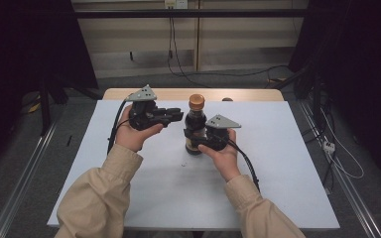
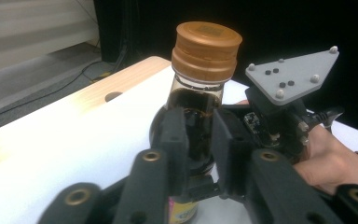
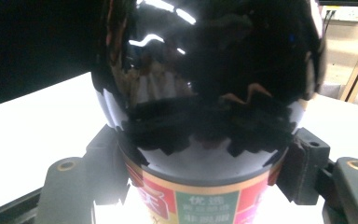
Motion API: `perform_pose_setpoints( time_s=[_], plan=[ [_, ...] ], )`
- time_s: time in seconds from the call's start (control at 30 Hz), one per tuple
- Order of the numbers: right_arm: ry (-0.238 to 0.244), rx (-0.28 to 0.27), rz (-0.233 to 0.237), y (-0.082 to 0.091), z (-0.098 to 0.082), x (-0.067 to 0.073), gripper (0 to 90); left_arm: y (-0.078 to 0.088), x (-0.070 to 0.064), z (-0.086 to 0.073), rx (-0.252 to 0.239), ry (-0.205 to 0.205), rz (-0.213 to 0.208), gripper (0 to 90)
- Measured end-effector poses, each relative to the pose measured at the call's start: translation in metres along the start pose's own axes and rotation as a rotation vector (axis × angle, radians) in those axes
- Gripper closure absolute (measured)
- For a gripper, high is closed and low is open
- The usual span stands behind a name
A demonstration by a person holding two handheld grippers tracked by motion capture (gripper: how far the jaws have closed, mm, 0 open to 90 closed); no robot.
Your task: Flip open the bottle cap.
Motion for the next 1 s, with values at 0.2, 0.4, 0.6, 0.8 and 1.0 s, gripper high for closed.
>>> perform_pose_setpoints(
  time_s=[0.2, 0.4, 0.6, 0.8, 1.0],
  plan=[
    [0.000, 0.001, 0.001, 0.000, 0.000, 0.000, 30.5, -0.001, 0.000, 0.005, 0.013, -0.002, -0.007, 82.2],
    [-0.001, 0.001, 0.001, 0.000, 0.000, 0.000, 30.5, -0.005, -0.001, 0.011, 0.024, -0.007, -0.010, 85.2],
    [0.000, 0.001, 0.000, 0.000, 0.000, 0.000, 30.5, -0.006, -0.001, 0.014, 0.027, 0.002, -0.008, 89.5],
    [0.000, 0.002, 0.001, 0.000, 0.000, 0.000, 30.6, -0.007, -0.001, 0.015, 0.032, -0.010, -0.003, 90.0],
    [0.006, 0.008, 0.004, 0.000, 0.000, 0.000, 30.8, -0.010, -0.005, 0.019, 0.037, -0.033, -0.004, 90.0]
  ],
)
Point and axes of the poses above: each handheld gripper's, and its own axes: y roughly backward along the jaws, z roughly out of its top, x roughly to its left, the point moved 9 cm from there along -y, roughly forward along the jaws, and after that the axes turned 15 degrees about z, right-handed, at the moved point
